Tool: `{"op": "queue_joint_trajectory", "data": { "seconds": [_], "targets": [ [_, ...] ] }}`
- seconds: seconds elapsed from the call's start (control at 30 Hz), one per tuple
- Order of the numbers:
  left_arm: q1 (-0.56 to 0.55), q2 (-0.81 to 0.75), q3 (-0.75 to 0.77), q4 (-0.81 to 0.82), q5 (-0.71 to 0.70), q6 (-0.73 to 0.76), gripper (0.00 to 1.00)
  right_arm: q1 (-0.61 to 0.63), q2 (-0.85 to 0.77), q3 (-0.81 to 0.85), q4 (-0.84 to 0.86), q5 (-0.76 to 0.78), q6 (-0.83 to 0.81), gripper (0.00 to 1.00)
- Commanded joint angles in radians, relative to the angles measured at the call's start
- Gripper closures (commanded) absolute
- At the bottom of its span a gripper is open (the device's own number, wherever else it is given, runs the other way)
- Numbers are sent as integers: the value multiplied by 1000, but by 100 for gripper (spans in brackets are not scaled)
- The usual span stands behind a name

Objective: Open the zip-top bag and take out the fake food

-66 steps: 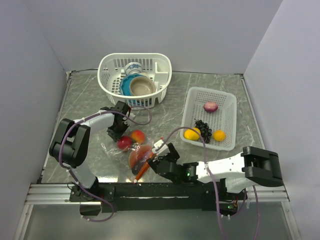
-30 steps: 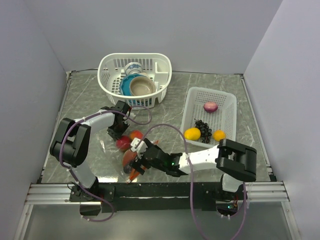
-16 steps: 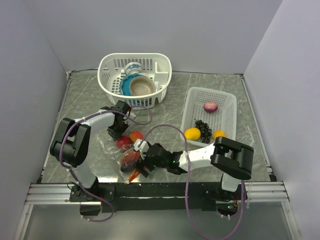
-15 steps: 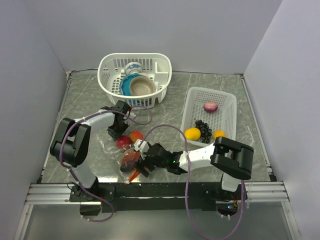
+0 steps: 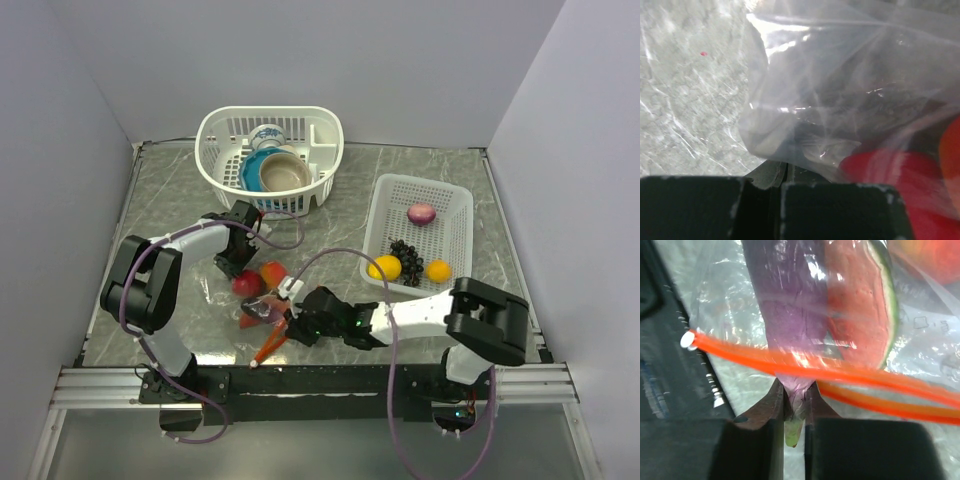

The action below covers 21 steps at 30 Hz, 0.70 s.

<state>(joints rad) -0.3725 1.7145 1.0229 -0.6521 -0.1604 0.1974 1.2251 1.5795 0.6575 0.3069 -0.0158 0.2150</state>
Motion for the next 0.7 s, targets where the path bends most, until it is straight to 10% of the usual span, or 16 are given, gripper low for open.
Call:
{"op": "queue_joint_trajectory", "data": {
  "seconds": [0.0,0.47,0.67],
  "targets": [
    [14,7,-4,48,-47,10,99,16,-133,-38,-48,11,52,100],
    [173,-19,11,39,-42,60,99,13,-682,-219,-463,237,348,100],
    [161,-46,-9,8,4,42,99,-22,-1048,-208,-698,630,563,100]
  ]
}}
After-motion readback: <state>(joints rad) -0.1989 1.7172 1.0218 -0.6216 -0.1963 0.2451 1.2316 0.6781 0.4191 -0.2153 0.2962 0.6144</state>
